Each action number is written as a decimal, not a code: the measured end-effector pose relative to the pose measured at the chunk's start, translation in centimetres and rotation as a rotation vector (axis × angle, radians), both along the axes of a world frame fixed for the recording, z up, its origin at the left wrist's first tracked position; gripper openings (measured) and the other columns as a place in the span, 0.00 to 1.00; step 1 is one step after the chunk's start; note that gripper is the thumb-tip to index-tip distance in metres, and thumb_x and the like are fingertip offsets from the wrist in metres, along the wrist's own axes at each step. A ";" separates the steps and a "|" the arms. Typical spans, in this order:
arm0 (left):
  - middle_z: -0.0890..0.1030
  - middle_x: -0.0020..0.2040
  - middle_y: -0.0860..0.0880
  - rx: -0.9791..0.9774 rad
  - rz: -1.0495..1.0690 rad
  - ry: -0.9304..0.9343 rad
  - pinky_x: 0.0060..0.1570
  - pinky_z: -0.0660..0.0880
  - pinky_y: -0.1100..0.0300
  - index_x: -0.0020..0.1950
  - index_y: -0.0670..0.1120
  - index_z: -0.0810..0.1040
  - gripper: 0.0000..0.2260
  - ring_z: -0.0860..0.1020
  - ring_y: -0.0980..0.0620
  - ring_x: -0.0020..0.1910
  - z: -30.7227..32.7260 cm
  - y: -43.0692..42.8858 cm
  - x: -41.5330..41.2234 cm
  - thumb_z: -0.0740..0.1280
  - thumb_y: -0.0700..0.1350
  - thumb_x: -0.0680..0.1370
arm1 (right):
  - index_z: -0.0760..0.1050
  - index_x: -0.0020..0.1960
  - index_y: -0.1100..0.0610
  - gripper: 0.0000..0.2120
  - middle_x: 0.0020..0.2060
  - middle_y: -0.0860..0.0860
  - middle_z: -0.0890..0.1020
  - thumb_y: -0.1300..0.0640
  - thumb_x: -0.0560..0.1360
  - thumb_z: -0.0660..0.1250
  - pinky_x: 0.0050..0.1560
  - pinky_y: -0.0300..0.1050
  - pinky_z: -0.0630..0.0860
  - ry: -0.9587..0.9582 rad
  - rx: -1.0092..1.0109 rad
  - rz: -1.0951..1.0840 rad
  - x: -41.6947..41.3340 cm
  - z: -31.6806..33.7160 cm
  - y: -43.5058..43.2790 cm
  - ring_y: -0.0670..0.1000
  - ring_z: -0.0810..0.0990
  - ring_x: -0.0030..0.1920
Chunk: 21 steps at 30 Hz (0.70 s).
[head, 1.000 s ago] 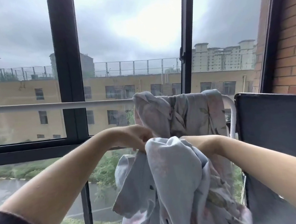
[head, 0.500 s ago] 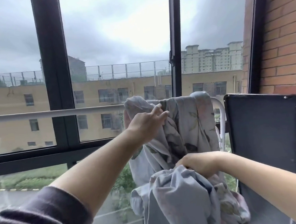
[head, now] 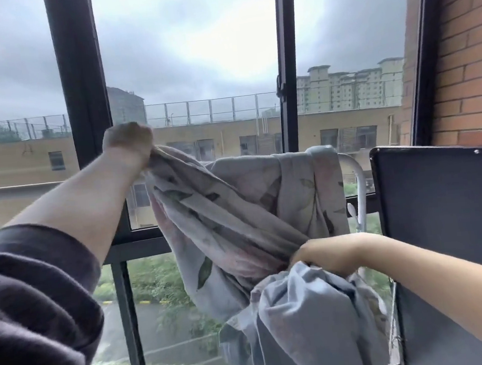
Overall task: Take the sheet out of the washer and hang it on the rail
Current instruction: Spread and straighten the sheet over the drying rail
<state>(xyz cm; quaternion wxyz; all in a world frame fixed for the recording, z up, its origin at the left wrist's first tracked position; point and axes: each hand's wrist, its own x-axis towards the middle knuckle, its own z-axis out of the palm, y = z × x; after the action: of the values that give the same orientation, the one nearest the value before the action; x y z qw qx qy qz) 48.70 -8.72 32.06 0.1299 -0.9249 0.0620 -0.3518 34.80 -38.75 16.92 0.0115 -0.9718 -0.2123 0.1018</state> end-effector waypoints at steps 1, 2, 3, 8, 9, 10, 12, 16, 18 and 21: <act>0.78 0.55 0.42 -0.077 0.016 0.104 0.48 0.74 0.51 0.57 0.42 0.75 0.11 0.77 0.41 0.55 -0.8 0.0 0.5 0.63 0.38 0.75 | 0.76 0.40 0.47 0.11 0.35 0.42 0.79 0.46 0.63 0.59 0.43 0.42 0.75 -0.010 -0.010 0.015 0.7 -0.2 0.1 0.40 0.69 0.36; 0.77 0.56 0.42 -0.134 -0.010 0.181 0.49 0.74 0.52 0.57 0.43 0.74 0.10 0.76 0.42 0.55 -1.4 -0.2 0.9 0.62 0.40 0.76 | 0.76 0.42 0.51 0.13 0.38 0.45 0.81 0.46 0.64 0.59 0.44 0.46 0.77 -0.024 -0.024 0.025 1.1 -0.4 0.4 0.42 0.70 0.37; 0.77 0.55 0.43 -0.175 -0.054 0.230 0.51 0.74 0.51 0.57 0.44 0.72 0.10 0.76 0.43 0.54 -1.6 -0.3 1.1 0.61 0.42 0.76 | 0.75 0.43 0.54 0.14 0.39 0.49 0.82 0.46 0.65 0.60 0.45 0.49 0.77 -0.037 -0.035 0.037 1.5 -0.6 0.7 0.44 0.71 0.38; 0.73 0.56 0.46 -0.138 -0.208 0.259 0.60 0.71 0.45 0.60 0.47 0.69 0.15 0.71 0.46 0.57 -2.3 -1.8 -1.0 0.62 0.41 0.73 | 0.74 0.41 0.53 0.02 0.40 0.51 0.82 0.55 0.71 0.65 0.43 0.48 0.76 -0.031 -0.091 0.077 2.3 -0.3 2.4 0.47 0.73 0.38; 0.71 0.61 0.46 -0.074 -0.238 0.219 0.66 0.66 0.42 0.65 0.48 0.67 0.21 0.68 0.45 0.64 -2.8 -2.2 -1.8 0.63 0.40 0.72 | 0.74 0.40 0.52 0.04 0.40 0.50 0.82 0.52 0.69 0.65 0.43 0.48 0.77 -0.033 -0.102 0.090 2.3 -0.3 2.8 0.48 0.73 0.38; 0.65 0.69 0.46 0.000 -0.299 0.153 0.70 0.58 0.39 0.70 0.50 0.63 0.27 0.62 0.43 0.70 -3.6 -2.5 -2.5 0.65 0.40 0.72 | 0.73 0.39 0.53 0.06 0.39 0.49 0.81 0.51 0.68 0.63 0.43 0.50 0.78 -0.034 -0.129 0.105 2.4 -0.4 3.1 0.48 0.74 0.38; 0.57 0.76 0.48 0.192 -0.479 -0.040 0.72 0.50 0.39 0.74 0.52 0.60 0.32 0.52 0.44 0.76 -5.5 -3.3 -3.5 0.68 0.43 0.72 | 0.73 0.38 0.53 0.07 0.38 0.50 0.81 0.50 0.67 0.62 0.44 0.53 0.78 -0.051 -0.194 0.161 2.5 -1.0 4.2 0.52 0.76 0.39; 0.71 0.68 0.50 0.612 -0.637 -0.195 0.63 0.61 0.49 0.70 0.54 0.65 0.26 0.68 0.48 0.67 -10.8 -4.3 -3.7 0.67 0.47 0.74 | 0.76 0.43 0.56 0.06 0.41 0.52 0.80 0.54 0.73 0.64 0.45 0.51 0.76 -0.078 -0.282 0.270 2.3 -2.4 6.3 0.56 0.78 0.43; 0.78 0.59 0.50 0.679 -0.429 -0.101 0.59 0.65 0.51 0.68 0.52 0.68 0.20 0.74 0.47 0.58 -11.8 -3.8 -3.1 0.64 0.43 0.76 | 0.75 0.41 0.56 0.05 0.38 0.52 0.80 0.54 0.73 0.63 0.42 0.52 0.77 -0.077 -0.304 0.300 2.2 -3.0 6.9 0.56 0.78 0.40; 0.82 0.45 0.49 0.589 -0.434 -0.160 0.48 0.73 0.53 0.50 0.47 0.77 0.09 0.80 0.47 0.45 -11.4 -3.3 -3.1 0.66 0.37 0.72 | 0.74 0.40 0.55 0.04 0.37 0.52 0.80 0.56 0.73 0.63 0.38 0.50 0.75 -0.042 -0.338 0.296 2.0 -4.0 8.2 0.56 0.77 0.37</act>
<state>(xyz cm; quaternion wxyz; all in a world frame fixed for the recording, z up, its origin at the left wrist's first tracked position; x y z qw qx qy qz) 45.61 -11.98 20.62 0.3174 -0.7828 0.3449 -0.4093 36.76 -30.54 12.91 -0.1712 -0.9201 -0.3326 0.1161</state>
